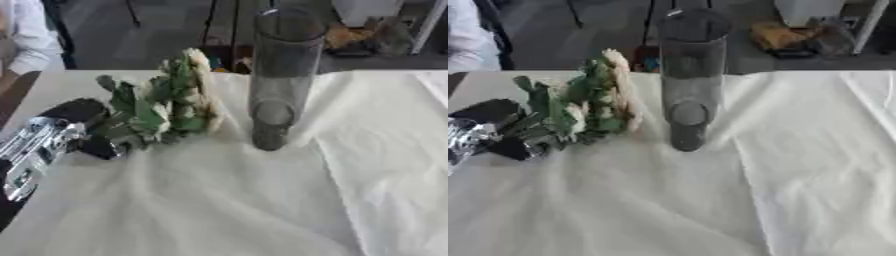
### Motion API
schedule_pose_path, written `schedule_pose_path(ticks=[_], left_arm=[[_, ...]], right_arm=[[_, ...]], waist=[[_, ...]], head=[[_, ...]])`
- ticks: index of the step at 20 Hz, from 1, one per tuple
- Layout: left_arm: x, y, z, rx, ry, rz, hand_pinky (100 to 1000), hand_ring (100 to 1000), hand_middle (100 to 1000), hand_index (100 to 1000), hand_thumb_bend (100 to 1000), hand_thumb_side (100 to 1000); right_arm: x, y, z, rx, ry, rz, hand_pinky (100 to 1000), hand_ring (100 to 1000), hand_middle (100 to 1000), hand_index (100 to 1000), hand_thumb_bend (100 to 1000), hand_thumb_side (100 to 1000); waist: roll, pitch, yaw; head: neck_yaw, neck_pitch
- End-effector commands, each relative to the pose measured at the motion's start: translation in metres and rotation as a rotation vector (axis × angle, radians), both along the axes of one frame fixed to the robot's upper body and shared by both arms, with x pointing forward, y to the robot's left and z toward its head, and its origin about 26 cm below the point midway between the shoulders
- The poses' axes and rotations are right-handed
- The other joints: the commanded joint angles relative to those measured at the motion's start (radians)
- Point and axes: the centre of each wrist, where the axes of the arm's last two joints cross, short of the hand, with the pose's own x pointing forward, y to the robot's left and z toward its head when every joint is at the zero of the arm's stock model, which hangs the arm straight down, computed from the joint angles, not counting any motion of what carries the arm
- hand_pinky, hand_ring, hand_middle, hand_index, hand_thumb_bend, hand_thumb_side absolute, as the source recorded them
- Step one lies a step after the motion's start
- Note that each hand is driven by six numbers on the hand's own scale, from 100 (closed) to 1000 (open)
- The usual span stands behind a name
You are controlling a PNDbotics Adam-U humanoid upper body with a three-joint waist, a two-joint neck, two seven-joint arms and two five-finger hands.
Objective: Arrange flowers into the vase.
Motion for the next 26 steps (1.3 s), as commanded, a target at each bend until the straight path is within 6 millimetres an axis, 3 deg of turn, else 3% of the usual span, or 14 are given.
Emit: schedule_pose_path(ticks=[1, 7, 12, 16, 24, 26], left_arm=[[-0.01, 0.006, 0.023, -0.005, -0.072, 0.011, 100, 100, 100, 100, 319, 429], [-0.018, 0.002, 0.029, -0.037, -0.135, 0.02, 100, 100, 100, 100, 265, 414], [-0.025, -0.002, 0.033, -0.033, -0.235, 0.012, 100, 100, 100, 100, 118, 344], [-0.03, -0.005, 0.035, -0.054, -0.33, 0.005, 100, 100, 100, 100, 100, 331], [-0.037, -0.007, 0.038, -0.142, -0.452, 0.018, 100, 100, 100, 100, 100, 187], [-0.039, -0.006, 0.038, -0.169, -0.486, 0.023, 100, 100, 100, 100, 100, 200]], right_arm=[[-0.003, -0.002, 0.006, -0.003, -0.02, -0.004, 868, 826, 683, 897, 100, 1000], [-0.003, -0.002, 0.005, -0.001, -0.018, -0.005, 868, 825, 682, 897, 100, 1000], [-0.003, -0.002, 0.005, 0.0, -0.017, -0.005, 868, 825, 681, 897, 100, 1000], [-0.003, -0.002, 0.005, 0.0, -0.018, -0.006, 868, 825, 681, 897, 100, 1000], [-0.003, -0.002, 0.005, 0.0, -0.018, -0.005, 868, 825, 680, 896, 100, 1000], [-0.003, -0.002, 0.005, 0.0, -0.019, -0.005, 868, 825, 681, 896, 100, 1000]], waist=[[0.001, -0.03, 0.003], [-0.001, -0.032, 0.005], [-0.003, -0.031, 0.008], [-0.005, -0.032, 0.009], [-0.008, -0.032, 0.012], [-0.009, -0.033, 0.013]], head=[[-0.002, 0.005], [-0.002, 0.001], [0.0, -0.006], [0.0, -0.009], [-0.001, -0.012], [-0.001, -0.012]])
